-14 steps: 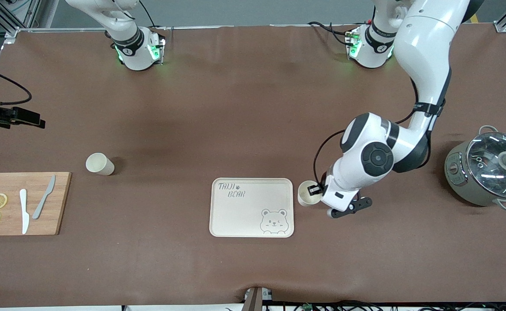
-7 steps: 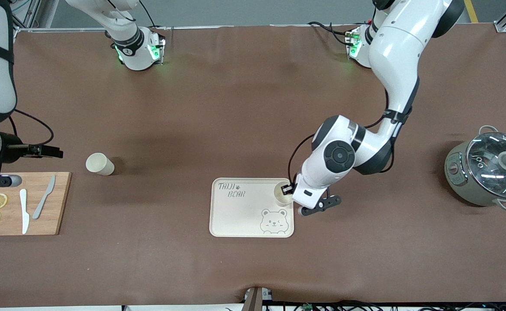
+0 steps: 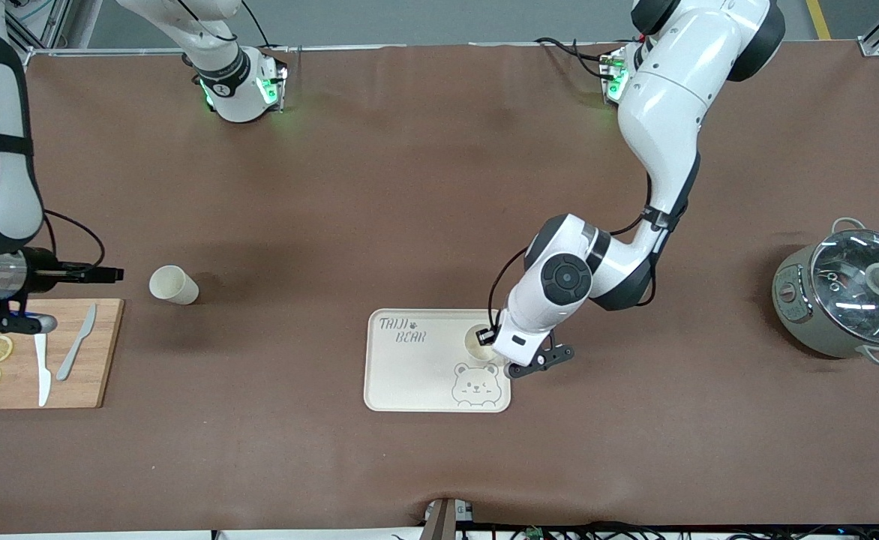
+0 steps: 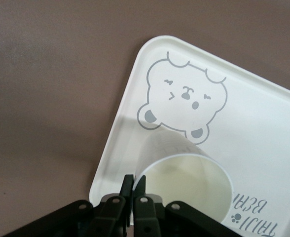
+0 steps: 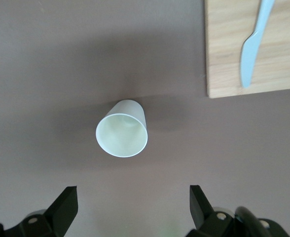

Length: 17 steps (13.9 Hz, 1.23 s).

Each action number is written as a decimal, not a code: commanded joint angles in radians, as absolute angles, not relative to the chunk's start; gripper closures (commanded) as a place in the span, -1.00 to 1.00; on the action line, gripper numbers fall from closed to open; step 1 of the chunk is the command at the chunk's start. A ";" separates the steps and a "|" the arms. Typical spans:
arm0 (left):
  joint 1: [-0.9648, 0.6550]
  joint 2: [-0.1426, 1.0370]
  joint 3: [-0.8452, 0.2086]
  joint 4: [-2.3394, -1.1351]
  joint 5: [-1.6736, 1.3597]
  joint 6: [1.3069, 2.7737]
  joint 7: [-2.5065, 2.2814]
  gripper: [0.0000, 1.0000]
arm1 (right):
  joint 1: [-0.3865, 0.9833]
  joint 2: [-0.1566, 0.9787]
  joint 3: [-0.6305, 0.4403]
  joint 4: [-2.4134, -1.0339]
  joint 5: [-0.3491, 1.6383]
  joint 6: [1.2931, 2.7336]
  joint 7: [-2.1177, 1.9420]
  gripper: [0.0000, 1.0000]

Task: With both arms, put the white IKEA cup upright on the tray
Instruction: 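Set the cup upright on the tray and open the left gripper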

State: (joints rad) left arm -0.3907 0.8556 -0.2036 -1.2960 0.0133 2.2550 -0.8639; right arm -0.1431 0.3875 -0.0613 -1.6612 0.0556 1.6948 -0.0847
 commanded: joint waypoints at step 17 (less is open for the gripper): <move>-0.184 0.465 -0.178 -1.285 0.069 1.823 -0.490 -1.00 | -0.097 0.368 -0.048 -2.002 0.072 2.102 0.018 1.00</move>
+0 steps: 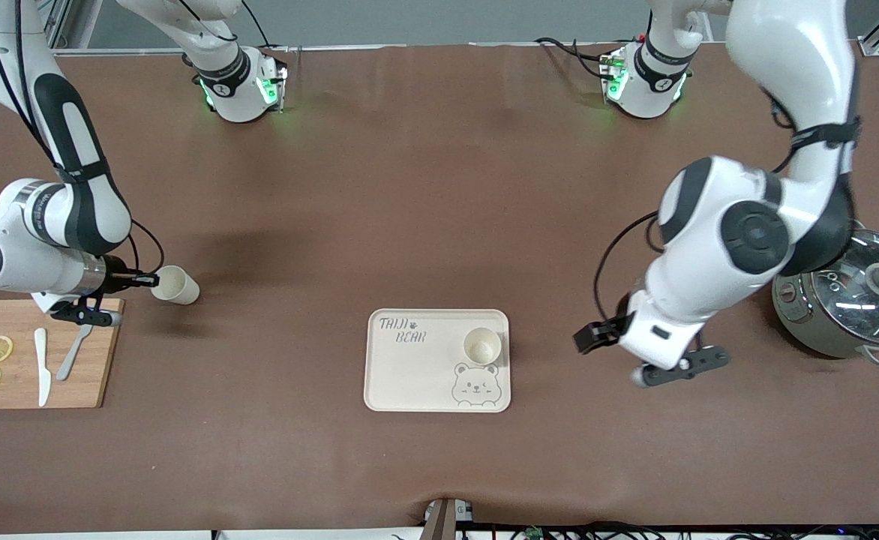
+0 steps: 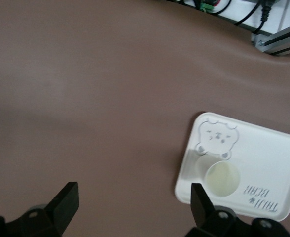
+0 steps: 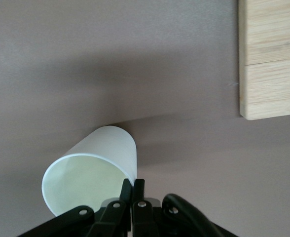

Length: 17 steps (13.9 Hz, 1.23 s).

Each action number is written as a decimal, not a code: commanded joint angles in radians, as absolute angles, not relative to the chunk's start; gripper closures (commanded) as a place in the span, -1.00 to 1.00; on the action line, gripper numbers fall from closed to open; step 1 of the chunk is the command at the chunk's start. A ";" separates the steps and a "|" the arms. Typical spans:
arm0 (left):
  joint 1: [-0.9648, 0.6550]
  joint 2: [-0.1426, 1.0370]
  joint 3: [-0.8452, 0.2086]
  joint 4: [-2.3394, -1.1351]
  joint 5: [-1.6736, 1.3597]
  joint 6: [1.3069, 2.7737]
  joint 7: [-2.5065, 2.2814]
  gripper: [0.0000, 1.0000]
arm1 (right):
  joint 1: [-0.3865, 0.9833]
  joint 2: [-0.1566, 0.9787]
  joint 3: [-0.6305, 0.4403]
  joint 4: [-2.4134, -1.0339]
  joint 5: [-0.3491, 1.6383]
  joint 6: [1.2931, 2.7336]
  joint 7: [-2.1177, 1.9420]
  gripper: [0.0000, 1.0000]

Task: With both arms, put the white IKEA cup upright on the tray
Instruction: 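Grasp the second white cup with the right gripper while the left gripper withdraws, then carry the second cup with the right gripper over the tray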

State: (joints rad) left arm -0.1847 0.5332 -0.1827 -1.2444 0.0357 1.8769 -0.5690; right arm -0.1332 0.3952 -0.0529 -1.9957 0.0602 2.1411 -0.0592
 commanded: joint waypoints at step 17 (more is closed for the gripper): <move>0.113 0.052 -0.184 -1.382 0.109 1.465 -0.239 -1.00 | 0.495 0.661 -0.046 -1.379 0.282 2.006 1.218 1.00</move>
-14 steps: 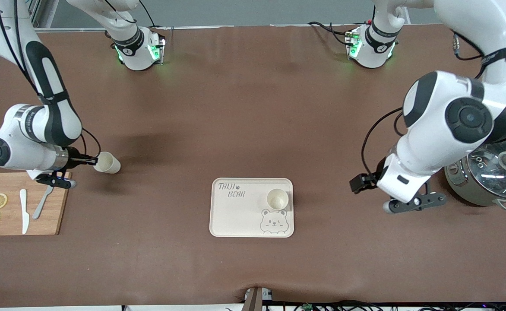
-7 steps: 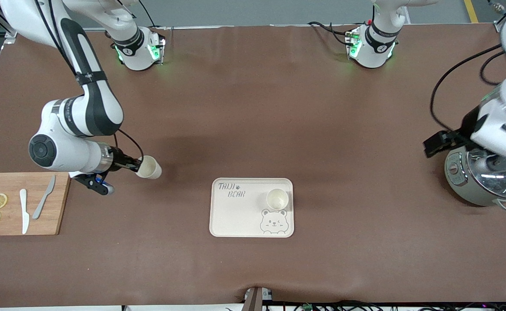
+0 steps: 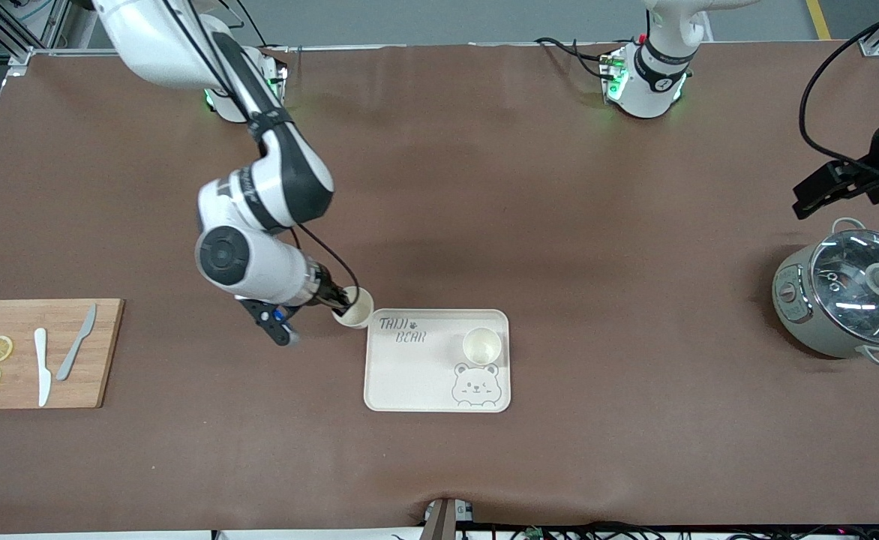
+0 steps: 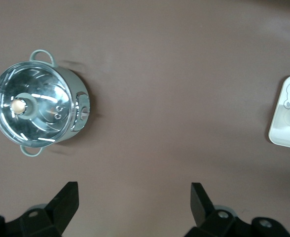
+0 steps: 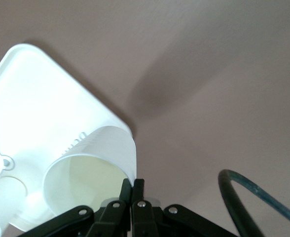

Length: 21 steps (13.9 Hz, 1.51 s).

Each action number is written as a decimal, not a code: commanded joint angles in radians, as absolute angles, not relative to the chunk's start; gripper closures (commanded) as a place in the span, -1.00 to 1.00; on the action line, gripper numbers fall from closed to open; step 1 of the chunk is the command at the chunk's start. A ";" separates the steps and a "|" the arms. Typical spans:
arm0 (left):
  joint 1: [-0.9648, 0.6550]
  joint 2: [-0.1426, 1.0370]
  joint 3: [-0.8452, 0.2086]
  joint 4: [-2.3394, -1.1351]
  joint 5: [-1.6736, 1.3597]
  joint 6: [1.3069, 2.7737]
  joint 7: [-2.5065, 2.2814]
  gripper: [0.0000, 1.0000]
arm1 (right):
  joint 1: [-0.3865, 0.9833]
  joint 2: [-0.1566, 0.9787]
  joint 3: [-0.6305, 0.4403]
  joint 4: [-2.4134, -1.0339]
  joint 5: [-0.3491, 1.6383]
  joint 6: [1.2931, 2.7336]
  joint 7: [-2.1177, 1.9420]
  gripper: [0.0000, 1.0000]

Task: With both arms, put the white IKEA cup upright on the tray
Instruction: 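Carry the second cup with the right gripper over the tray, then set the cup upright on the tray and open the right gripper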

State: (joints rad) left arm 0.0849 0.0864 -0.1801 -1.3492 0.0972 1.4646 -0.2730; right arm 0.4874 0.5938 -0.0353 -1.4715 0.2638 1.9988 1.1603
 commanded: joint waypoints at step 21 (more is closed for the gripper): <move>-0.092 -0.066 0.040 -1.497 0.023 1.474 -0.179 -1.00 | 0.522 0.730 -0.049 -1.244 0.258 1.921 1.144 -1.00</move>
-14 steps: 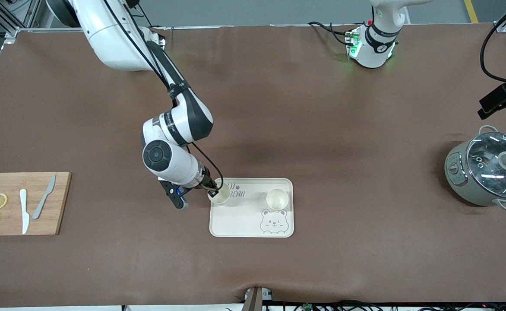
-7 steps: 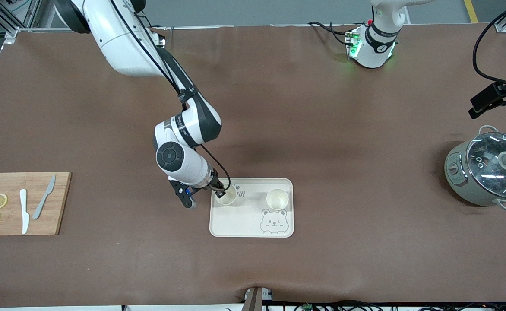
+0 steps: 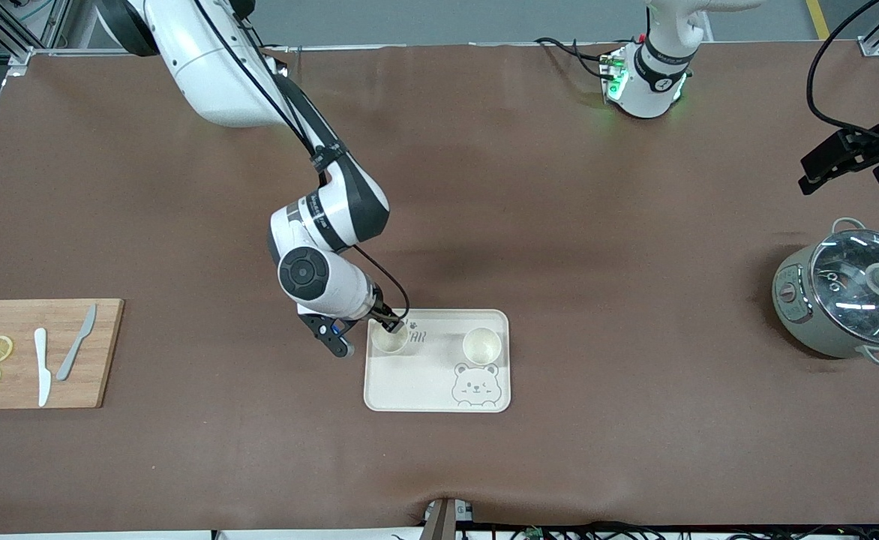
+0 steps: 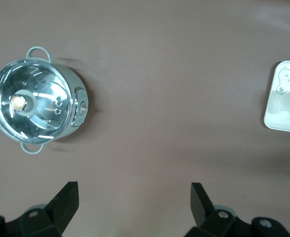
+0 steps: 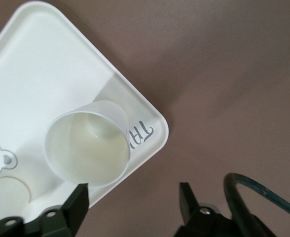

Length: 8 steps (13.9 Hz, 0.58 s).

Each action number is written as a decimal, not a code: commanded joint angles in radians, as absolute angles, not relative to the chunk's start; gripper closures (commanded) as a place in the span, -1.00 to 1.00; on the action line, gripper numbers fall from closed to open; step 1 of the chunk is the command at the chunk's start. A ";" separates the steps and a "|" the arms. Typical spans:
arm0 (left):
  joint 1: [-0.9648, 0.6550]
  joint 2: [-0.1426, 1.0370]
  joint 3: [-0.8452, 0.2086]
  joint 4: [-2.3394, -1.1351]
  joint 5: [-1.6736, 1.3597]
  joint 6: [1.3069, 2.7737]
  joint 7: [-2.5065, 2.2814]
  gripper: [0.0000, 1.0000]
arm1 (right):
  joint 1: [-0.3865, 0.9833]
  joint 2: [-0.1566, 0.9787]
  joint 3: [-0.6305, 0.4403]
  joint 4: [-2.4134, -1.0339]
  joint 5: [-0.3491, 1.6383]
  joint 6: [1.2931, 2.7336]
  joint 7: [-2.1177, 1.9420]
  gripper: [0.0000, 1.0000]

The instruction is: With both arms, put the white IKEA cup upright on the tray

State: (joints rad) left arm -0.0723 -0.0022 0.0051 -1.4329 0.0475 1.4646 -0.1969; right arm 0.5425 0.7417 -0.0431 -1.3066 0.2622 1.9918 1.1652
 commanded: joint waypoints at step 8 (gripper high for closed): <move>-0.097 -0.054 0.025 -1.497 0.005 1.462 -0.169 -1.00 | 0.295 0.447 -0.141 -1.241 0.241 1.537 0.808 -1.00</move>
State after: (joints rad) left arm -0.0906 -0.0454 0.0236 -1.4889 0.0310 1.4646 -0.1944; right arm 0.3964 0.5249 -0.1656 -1.2148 0.2410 1.5902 0.9154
